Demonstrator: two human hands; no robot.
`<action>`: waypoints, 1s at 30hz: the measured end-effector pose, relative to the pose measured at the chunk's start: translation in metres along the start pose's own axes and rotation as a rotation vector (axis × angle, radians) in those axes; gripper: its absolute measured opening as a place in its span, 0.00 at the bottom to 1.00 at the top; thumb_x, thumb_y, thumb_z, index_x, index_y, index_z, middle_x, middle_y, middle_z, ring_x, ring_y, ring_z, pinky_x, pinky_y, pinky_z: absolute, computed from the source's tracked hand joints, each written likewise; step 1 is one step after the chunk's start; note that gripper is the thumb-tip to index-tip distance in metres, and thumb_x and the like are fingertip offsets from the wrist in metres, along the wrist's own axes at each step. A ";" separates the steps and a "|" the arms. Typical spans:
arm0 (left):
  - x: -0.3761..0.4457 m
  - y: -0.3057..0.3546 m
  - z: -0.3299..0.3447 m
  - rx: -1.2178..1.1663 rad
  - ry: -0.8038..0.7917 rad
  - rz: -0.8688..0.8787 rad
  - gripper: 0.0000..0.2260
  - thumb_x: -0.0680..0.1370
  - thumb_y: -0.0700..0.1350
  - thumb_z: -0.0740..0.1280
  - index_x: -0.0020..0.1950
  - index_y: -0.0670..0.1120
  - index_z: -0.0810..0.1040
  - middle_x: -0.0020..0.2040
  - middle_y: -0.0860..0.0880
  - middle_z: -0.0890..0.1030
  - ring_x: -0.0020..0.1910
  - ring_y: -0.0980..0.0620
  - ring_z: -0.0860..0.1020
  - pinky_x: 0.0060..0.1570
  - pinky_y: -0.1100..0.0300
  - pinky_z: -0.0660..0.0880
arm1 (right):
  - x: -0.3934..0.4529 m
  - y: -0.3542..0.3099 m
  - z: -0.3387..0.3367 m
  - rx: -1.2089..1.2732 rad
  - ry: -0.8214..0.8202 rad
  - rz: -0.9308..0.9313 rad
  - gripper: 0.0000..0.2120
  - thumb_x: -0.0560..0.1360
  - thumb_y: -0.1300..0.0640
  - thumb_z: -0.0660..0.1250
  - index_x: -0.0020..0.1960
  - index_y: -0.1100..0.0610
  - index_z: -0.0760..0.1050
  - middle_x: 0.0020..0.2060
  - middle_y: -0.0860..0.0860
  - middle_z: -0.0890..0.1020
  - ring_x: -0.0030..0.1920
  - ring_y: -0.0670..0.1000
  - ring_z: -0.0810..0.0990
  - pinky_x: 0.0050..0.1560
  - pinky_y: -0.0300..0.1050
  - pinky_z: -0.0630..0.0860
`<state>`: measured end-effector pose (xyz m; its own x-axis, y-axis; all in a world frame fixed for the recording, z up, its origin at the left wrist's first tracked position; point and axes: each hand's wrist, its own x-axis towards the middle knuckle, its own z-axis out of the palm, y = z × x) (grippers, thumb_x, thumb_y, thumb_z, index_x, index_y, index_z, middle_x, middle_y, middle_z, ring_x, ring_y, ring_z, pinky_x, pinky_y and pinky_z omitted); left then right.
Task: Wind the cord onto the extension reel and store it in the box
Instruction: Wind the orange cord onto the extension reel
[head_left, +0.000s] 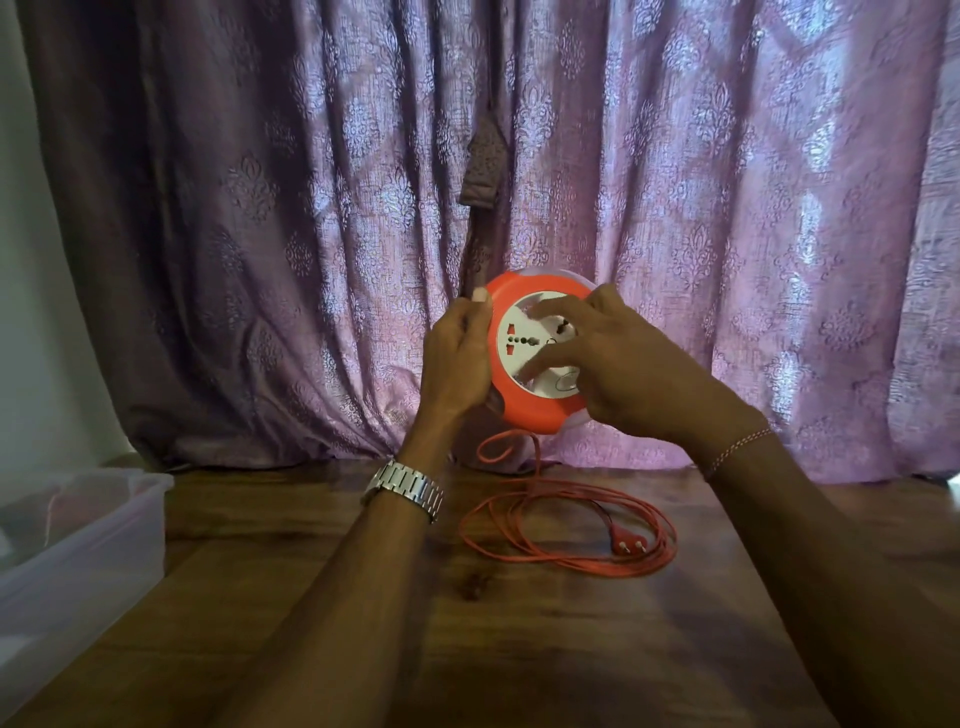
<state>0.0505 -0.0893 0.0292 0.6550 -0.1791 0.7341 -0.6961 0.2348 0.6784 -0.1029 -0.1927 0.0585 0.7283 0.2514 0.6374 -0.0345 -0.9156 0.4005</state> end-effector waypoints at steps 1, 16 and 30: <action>0.000 0.000 0.001 0.005 -0.009 0.000 0.24 0.79 0.66 0.56 0.43 0.46 0.76 0.37 0.47 0.80 0.38 0.47 0.78 0.42 0.45 0.76 | 0.000 -0.002 -0.001 -0.014 -0.030 0.016 0.24 0.65 0.68 0.70 0.52 0.42 0.82 0.69 0.52 0.71 0.58 0.59 0.69 0.57 0.54 0.71; -0.003 -0.001 0.003 0.064 -0.032 0.028 0.27 0.78 0.69 0.55 0.45 0.46 0.78 0.41 0.44 0.84 0.45 0.41 0.83 0.49 0.43 0.80 | -0.001 -0.004 0.003 -0.086 -0.036 0.198 0.28 0.73 0.47 0.67 0.70 0.31 0.62 0.57 0.57 0.75 0.56 0.59 0.77 0.51 0.53 0.69; -0.005 -0.001 0.008 0.159 -0.038 0.077 0.20 0.80 0.64 0.55 0.38 0.51 0.71 0.38 0.45 0.79 0.44 0.37 0.80 0.48 0.41 0.78 | -0.003 -0.011 0.015 0.002 0.208 0.521 0.35 0.59 0.25 0.67 0.63 0.38 0.76 0.48 0.52 0.84 0.49 0.57 0.80 0.42 0.47 0.72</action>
<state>0.0455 -0.0965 0.0249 0.5880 -0.2033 0.7829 -0.7839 0.0955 0.6136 -0.0942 -0.1882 0.0428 0.4654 -0.1778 0.8671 -0.3518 -0.9361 -0.0032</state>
